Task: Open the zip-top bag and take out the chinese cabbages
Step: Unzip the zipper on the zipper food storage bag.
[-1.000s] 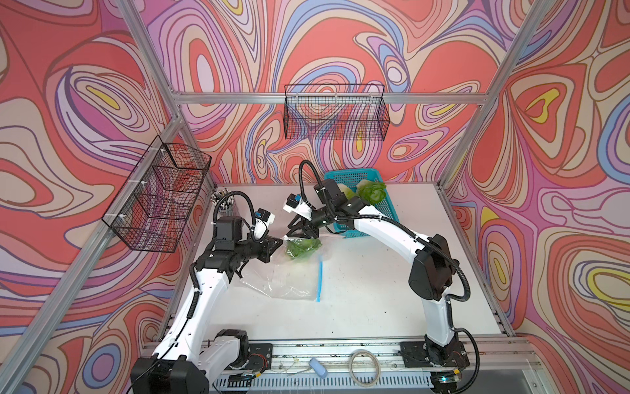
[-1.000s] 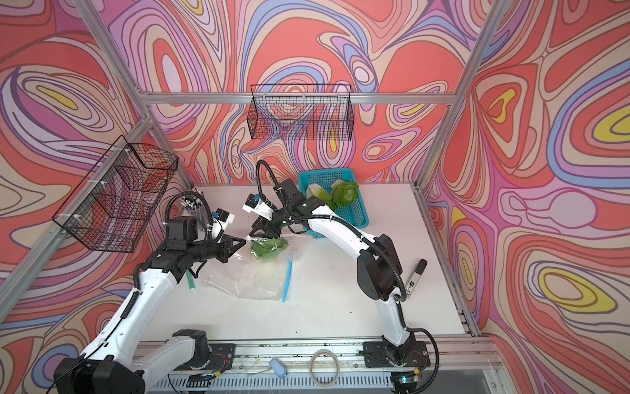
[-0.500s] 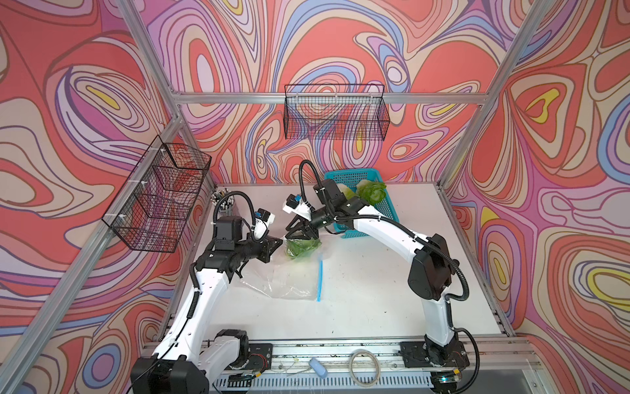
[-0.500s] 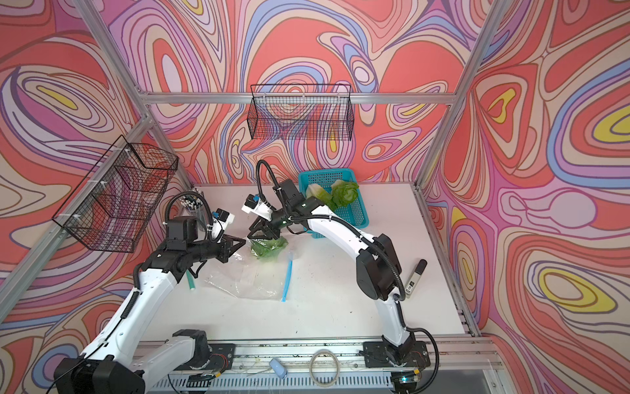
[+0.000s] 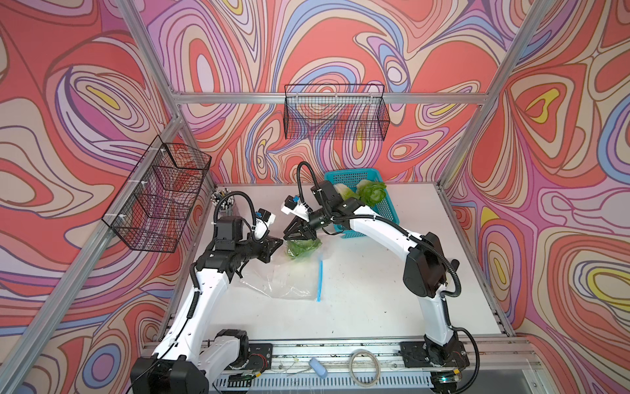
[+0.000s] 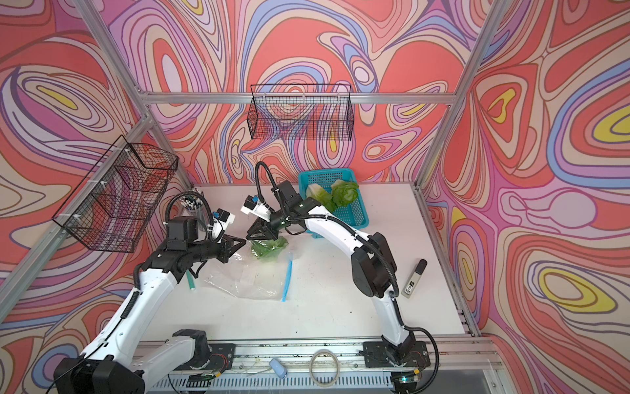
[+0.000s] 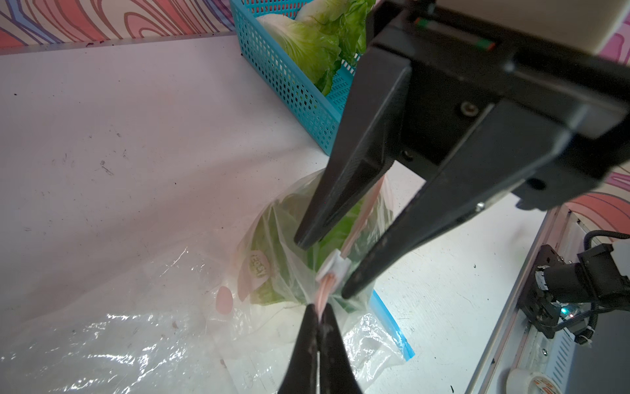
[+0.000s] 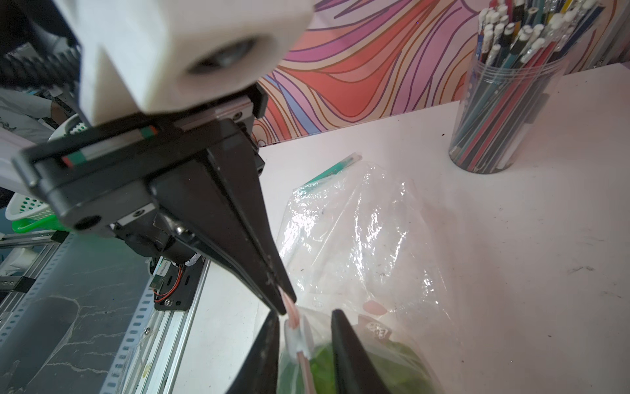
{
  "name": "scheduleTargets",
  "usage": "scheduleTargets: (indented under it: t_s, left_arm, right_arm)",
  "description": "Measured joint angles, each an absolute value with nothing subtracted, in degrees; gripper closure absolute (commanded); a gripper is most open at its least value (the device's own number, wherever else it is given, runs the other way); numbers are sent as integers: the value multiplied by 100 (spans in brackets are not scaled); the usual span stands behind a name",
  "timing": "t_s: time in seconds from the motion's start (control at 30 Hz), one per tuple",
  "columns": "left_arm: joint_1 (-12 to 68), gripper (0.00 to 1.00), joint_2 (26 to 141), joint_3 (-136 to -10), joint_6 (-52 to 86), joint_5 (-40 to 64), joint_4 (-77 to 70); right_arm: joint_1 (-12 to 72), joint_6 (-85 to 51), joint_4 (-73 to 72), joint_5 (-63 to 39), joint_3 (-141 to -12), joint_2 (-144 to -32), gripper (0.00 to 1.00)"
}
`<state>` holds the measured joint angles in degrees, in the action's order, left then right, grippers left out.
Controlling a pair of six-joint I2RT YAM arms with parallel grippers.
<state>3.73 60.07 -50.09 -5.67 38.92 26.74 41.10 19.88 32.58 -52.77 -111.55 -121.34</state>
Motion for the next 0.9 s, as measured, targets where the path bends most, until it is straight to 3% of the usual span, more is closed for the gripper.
scheduleTargets:
  t_s: [0.13,0.4,0.7,0.9]
  left_arm:
    - [373,100,6007,-5009,-580,3889,2672]
    - [373,100,6007,-5009,-578,3854,2670]
    - [373,100,6007,-5009,-578,3850,2668]
    - [377,100,6007,-5009,-578,3848,2668]
  right_arm:
    - [4110,1922,3216,-5352,-11155,-12140,87]
    - [4110,1876,3205,-5419,-11155,-12143,92]
    - [4110,1874,3205,-5435,-11155,-12143,82]
    - [4110,1874,3194,-5450,-11155,-12143,82]
